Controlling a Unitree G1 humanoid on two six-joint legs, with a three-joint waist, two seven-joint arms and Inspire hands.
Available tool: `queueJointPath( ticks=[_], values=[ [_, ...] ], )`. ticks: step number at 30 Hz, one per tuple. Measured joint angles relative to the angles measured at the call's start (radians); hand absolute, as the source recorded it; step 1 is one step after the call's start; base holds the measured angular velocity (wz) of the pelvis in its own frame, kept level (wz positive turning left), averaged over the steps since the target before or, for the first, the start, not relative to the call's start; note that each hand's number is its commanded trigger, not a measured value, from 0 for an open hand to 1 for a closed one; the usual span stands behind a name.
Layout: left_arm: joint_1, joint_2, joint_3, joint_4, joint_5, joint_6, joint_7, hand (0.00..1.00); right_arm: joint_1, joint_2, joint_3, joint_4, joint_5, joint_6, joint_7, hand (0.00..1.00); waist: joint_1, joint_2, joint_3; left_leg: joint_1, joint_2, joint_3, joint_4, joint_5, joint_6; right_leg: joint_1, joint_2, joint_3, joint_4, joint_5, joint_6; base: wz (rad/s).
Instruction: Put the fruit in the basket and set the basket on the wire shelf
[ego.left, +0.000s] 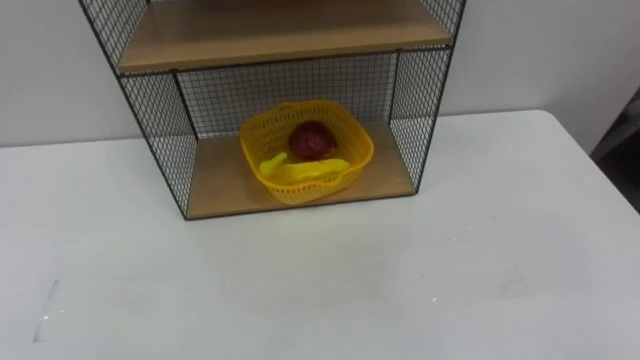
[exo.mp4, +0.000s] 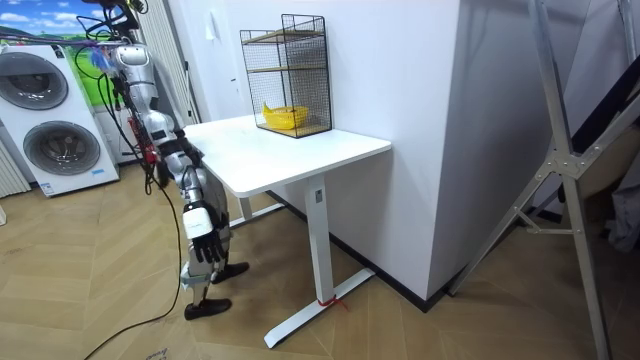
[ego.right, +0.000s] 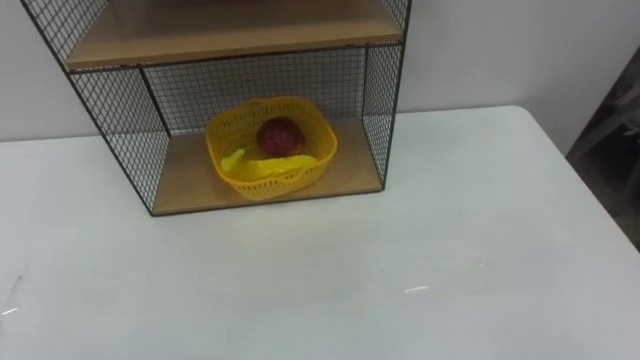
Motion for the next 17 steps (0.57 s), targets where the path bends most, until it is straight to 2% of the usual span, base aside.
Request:
queueJointPath(
  ticks=[2,3,5,10,16,17],
  values=[
    [0.001,-0.008,-0.034,-0.010,0.064,0.000,-0.007,0.00,-0.019,0.013,0.022,-0.004,-0.005,-0.021,0.031,0.00,-0.008,-0.008,0.0025,0.000,-0.002,-0.002,-0.006,0.006,0.001,0.001,-0.001,0.000,-0.004,0.001,0.000,0.11],
    [0.002,-0.010,-0.053,-0.011,0.087,0.000,-0.008,0.00,-0.022,0.015,0.055,0.005,-0.005,-0.048,0.059,0.00,-0.009,-0.012,0.0024,0.002,-0.002,-0.001,-0.008,0.007,0.001,0.002,-0.003,-0.001,-0.004,0.002,-0.001,0.06],
    [0.002,-0.015,-0.077,-0.017,0.129,0.002,-0.009,0.00,-0.024,0.016,0.099,0.003,-0.005,-0.049,0.084,0.00,-0.016,-0.018,0.0045,0.002,-0.002,-0.002,-0.004,0.009,-0.001,0.001,-0.002,-0.003,-0.004,0.003,-0.003,0.00],
    [-0.003,-0.017,-0.134,-0.020,0.168,0.014,-0.033,0.00,-0.011,0.015,0.172,0.013,0.027,-0.048,0.145,0.00,-0.016,-0.021,0.0009,-0.005,0.000,-0.001,0.002,0.008,-0.002,-0.001,-0.001,-0.007,-0.008,0.002,-0.004,0.00],
    [0.021,-0.018,-0.139,-0.018,0.168,0.071,-0.075,0.00,0.015,0.015,0.169,0.035,0.123,-0.034,0.186,0.00,-0.020,-0.025,-0.0097,-0.006,-0.001,0.000,0.005,0.006,-0.001,0.001,0.002,0.000,-0.013,0.005,-0.003,-0.01],
    [0.023,-0.018,-0.139,-0.018,0.168,0.082,-0.081,0.00,0.022,0.014,0.168,0.034,0.123,-0.028,0.189,0.00,-0.020,-0.020,-0.0188,-0.006,-0.001,0.002,0.009,0.003,-0.002,0.001,0.002,0.006,-0.013,0.005,-0.003,0.00]
  ],
)
